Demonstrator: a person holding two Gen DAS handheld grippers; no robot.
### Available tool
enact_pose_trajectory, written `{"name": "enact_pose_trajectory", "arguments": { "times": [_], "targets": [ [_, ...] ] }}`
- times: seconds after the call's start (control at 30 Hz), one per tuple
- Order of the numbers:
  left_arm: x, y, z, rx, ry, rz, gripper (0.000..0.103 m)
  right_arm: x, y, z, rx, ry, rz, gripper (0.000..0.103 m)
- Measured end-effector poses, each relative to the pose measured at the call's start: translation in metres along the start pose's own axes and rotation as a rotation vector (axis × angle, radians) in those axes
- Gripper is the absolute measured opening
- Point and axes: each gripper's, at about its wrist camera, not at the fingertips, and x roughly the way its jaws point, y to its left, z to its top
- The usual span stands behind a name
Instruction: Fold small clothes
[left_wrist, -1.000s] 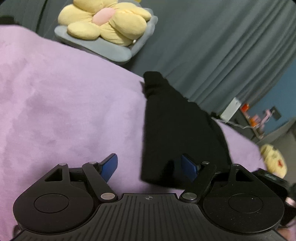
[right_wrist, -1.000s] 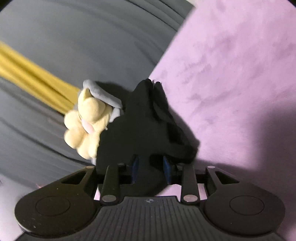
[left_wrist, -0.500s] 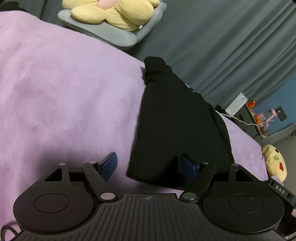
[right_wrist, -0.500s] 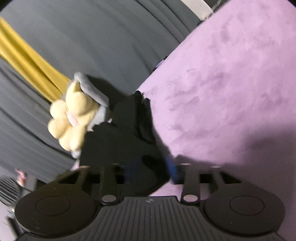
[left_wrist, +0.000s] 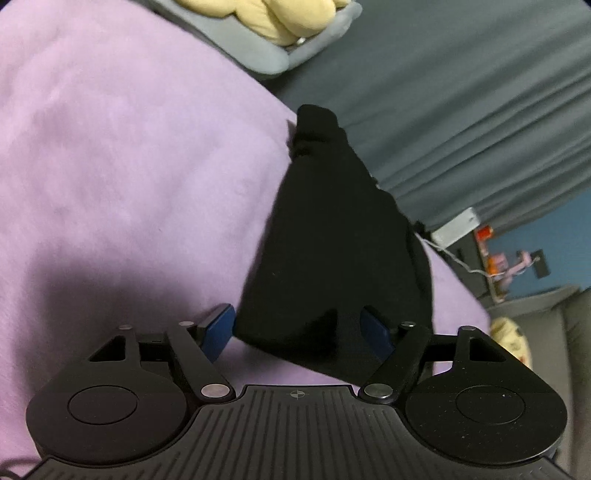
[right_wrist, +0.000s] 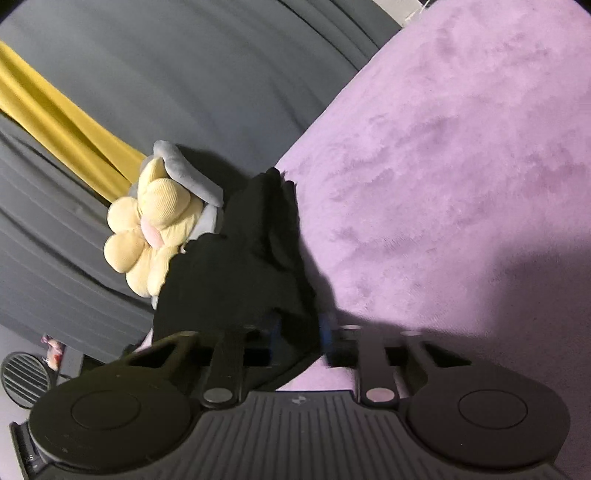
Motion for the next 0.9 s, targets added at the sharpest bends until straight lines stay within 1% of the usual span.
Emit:
{"name": "enact_pose_trajectory", "arguments": {
  "times": [0.07, 0.13, 0.17, 0.2, 0.27, 0.43, 0.53, 0.63, 0.77, 0.83, 0.9],
  "targets": [
    [0.003, 0.002, -0.001, -0.015, 0.020, -0.013, 0.066, -0.001, -0.008, 0.003, 0.072, 0.001, 0.073, 0.011],
    [0.006, 0.003, -0.001, -0.019, 0.030, -0.003, 0.062, -0.001, -0.015, 0.005, 0.138, 0.002, 0.139, 0.011],
    [0.007, 0.003, -0.002, -0.024, 0.030, -0.006, 0.062, 0.000, -0.017, 0.005, 0.157, -0.002, 0.163, 0.011],
    [0.009, 0.003, -0.002, -0.034, 0.032, -0.011, 0.062, 0.001, -0.018, 0.005, 0.167, -0.005, 0.170, 0.011],
    [0.012, 0.004, -0.001, -0.062, 0.030, -0.022, 0.062, 0.003, -0.019, 0.004, 0.163, -0.013, 0.151, 0.015],
    [0.020, 0.004, 0.002, -0.111, 0.031, -0.045, 0.063, 0.011, -0.019, 0.001, 0.170, 0.014, 0.151, 0.018],
    [0.022, 0.005, 0.004, -0.139, 0.032, -0.049, 0.064, 0.013, -0.020, -0.001, 0.204, 0.015, 0.202, 0.018],
    [0.022, 0.004, 0.006, -0.148, 0.035, -0.063, 0.066, 0.012, -0.024, -0.001, 0.246, -0.007, 0.259, 0.019],
    [0.024, 0.001, 0.006, -0.157, 0.039, -0.063, 0.066, 0.013, -0.024, -0.002, 0.255, 0.000, 0.258, 0.020],
    [0.024, -0.001, 0.006, -0.150, 0.045, -0.070, 0.066, 0.008, -0.021, 0.002, 0.245, -0.016, 0.270, 0.021],
    [0.024, -0.001, 0.006, -0.139, 0.047, -0.073, 0.066, 0.001, -0.019, 0.004, 0.229, -0.046, 0.277, 0.026]
  ]
}}
